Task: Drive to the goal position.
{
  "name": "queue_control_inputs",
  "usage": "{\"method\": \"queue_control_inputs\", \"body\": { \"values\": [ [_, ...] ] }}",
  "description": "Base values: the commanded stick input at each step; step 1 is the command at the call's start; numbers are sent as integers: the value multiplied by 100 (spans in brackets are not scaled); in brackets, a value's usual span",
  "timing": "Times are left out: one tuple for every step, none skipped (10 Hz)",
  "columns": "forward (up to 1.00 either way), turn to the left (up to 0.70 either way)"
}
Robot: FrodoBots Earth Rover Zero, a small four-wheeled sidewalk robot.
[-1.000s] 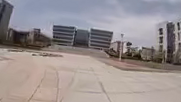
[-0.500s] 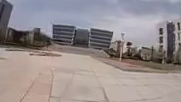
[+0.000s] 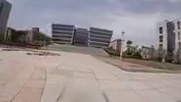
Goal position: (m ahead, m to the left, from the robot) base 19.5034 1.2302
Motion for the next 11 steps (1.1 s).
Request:
{"method": "queue_control_inputs", "body": {
  "values": [
    [70, 0],
    [70, 0],
    [70, 0],
    [70, 0],
    [70, 0],
    [70, 0],
    [70, 0],
    [70, 0],
    [70, 0],
    [70, 0],
    [70, 0]
  ]
}}
